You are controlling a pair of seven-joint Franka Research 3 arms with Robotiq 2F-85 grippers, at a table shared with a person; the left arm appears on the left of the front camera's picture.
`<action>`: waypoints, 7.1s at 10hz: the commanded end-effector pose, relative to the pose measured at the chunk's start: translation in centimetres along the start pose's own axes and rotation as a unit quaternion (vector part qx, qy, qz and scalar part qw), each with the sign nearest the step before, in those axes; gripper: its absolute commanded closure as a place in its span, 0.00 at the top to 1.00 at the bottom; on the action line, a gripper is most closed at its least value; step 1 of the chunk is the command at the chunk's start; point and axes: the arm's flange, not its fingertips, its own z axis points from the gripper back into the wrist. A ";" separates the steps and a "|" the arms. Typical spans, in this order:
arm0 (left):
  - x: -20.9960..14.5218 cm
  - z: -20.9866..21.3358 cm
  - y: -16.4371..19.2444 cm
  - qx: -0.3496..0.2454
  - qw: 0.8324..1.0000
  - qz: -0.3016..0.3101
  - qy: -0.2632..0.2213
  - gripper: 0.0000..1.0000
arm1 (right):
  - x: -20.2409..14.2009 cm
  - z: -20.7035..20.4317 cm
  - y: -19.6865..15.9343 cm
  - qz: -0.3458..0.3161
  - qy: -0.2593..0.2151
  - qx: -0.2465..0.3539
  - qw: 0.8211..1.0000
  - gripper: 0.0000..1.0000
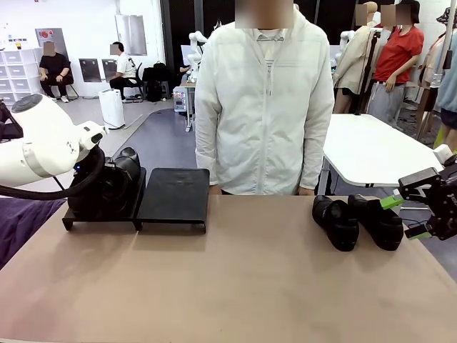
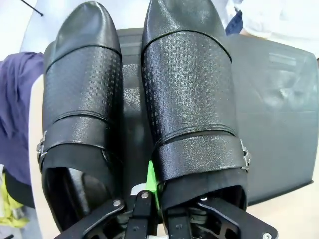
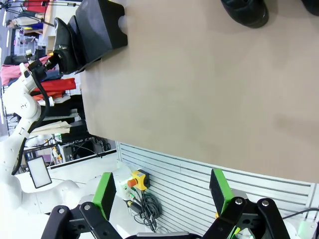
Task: Organize the shoes by placing them on the stand.
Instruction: Place the Shoe from the middle of the table onto the Shoes Stand, then pick up one Shoe and place it in the middle of the table.
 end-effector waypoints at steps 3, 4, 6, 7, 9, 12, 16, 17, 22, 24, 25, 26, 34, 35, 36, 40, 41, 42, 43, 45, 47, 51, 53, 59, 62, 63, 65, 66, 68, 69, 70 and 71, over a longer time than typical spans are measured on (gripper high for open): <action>0.3 1.0 -0.4 0.010 1.000 -0.005 -0.015 1.00 | 0.0 0.4 0.0 0.006 0.004 -0.006 1.000 1.00; 0.2 1.4 -0.5 0.009 1.000 -0.007 -0.017 1.00 | 0.0 0.4 0.0 0.006 0.004 -0.006 1.000 1.00; -0.1 3.2 -1.4 0.006 1.000 -0.017 -0.020 1.00 | 0.0 0.4 0.0 0.006 0.004 -0.006 1.000 1.00; -0.4 5.5 -2.3 0.014 0.999 -0.023 -0.021 1.00 | 0.0 0.4 0.0 0.006 0.004 -0.006 1.000 1.00; -1.6 11.6 -4.0 0.036 0.998 -0.041 -0.028 1.00 | 0.0 0.4 0.0 0.006 0.004 -0.006 1.000 1.00; -6.1 20.4 -5.9 -0.049 0.996 -0.007 0.078 1.00 | 0.0 0.4 0.0 0.006 0.004 -0.006 1.000 1.00; -18.3 23.5 -0.6 -0.230 0.955 0.049 0.181 1.00 | 0.0 0.4 0.0 0.006 0.004 -0.006 1.000 1.00; -21.7 22.9 1.0 -0.282 0.947 0.055 0.147 1.00 | 0.0 0.4 0.0 0.006 0.004 -0.006 1.000 1.00; -20.0 23.2 1.3 -0.288 0.944 0.056 0.153 1.00 | 0.0 0.4 0.0 0.006 0.004 -0.006 1.000 1.00; -20.0 23.2 1.3 -0.288 0.944 0.056 0.153 1.00 | 0.0 0.4 0.0 0.006 0.004 -0.006 1.000 1.00; -20.0 23.2 1.3 -0.288 0.944 0.056 0.153 1.00 | 0.0 0.4 0.0 0.006 0.004 -0.006 1.000 1.00; -20.0 23.2 1.3 -0.288 0.944 0.056 0.153 1.00 | 0.0 0.4 0.0 0.006 0.004 -0.006 1.000 1.00; -20.0 23.2 1.3 -0.288 0.944 0.056 0.153 1.00 | 9.8 -4.3 3.1 -0.018 -0.080 -0.111 0.990 1.00; -20.0 23.2 1.3 -0.288 0.944 0.056 0.153 1.00 | 14.8 -6.6 3.4 -0.009 -0.152 -0.170 0.974 1.00; -20.0 23.2 1.3 -0.288 0.944 0.056 0.153 1.00 | 18.5 -8.4 3.4 0.016 -0.214 -0.199 0.956 1.00; -20.0 23.2 1.3 -0.288 0.944 0.056 0.153 1.00 | 21.6 -10.3 2.6 0.049 -0.224 -0.264 0.937 1.00; -20.0 23.2 1.3 -0.288 0.944 0.056 0.153 1.00 | 22.4 -11.0 2.3 0.079 -0.271 -0.237 0.930 1.00; -20.0 23.2 1.3 -0.288 0.944 0.056 0.153 1.00 | 22.4 -11.0 2.3 0.079 -0.271 -0.237 0.930 1.00; -20.0 23.2 1.3 -0.288 0.944 0.056 0.153 1.00 | 22.4 -11.0 2.3 0.079 -0.271 -0.237 0.930 1.00; -20.0 23.2 1.3 -0.288 0.944 0.056 0.153 1.00 | 24.5 -10.1 1.8 0.097 -0.167 -0.286 0.939 1.00; -20.0 23.2 1.3 -0.288 0.944 0.056 0.153 1.00 | 27.9 -7.1 3.0 0.080 -0.019 -0.322 0.943 1.00; -20.0 23.2 1.3 -0.288 0.944 0.056 0.153 1.00 | 29.1 -10.6 2.4 0.088 0.032 -0.353 0.931 1.00; -20.0 23.2 1.3 -0.288 0.944 0.056 0.153 1.00 | 29.0 -13.4 1.2 0.082 0.070 -0.373 0.922 1.00; -20.0 23.2 1.3 -0.288 0.944 0.056 0.153 1.00 | 27.8 -17.8 -1.2 0.069 0.123 -0.399 0.906 1.00; -20.0 23.2 1.3 -0.288 0.944 0.056 0.153 1.00 | 27.8 -18.2 -1.7 0.050 0.113 -0.399 0.908 1.00; -20.0 23.2 1.3 -0.288 0.944 0.056 0.153 1.00 | 27.8 -18.3 -1.9 0.060 0.115 -0.405 0.905 0.40; -20.0 23.2 1.3 -0.288 0.944 0.056 0.153 1.00 | 27.6 -18.4 -2.0 0.066 0.117 -0.401 0.906 0.00; -20.0 23.2 1.3 -0.288 0.944 0.056 0.153 1.00 | 27.5 -18.3 -2.0 0.067 0.118 -0.398 0.907 0.00; -20.0 23.2 1.3 -0.288 0.944 0.056 0.153 1.00 | 27.6 -18.6 -2.3 0.066 0.121 -0.392 0.910 0.00; -20.0 23.2 1.3 -0.288 0.944 0.056 0.153 1.00 | 27.6 -18.6 -2.3 0.067 0.121 -0.391 0.910 0.00; -20.0 23.2 1.3 -0.288 0.944 0.056 0.153 1.00 | 27.6 -18.6 -2.2 0.073 0.122 -0.391 0.909 0.00; -20.0 23.2 1.3 -0.288 0.944 0.056 0.153 1.00 | 27.5 -18.7 -2.1 0.077 0.125 -0.389 0.909 0.00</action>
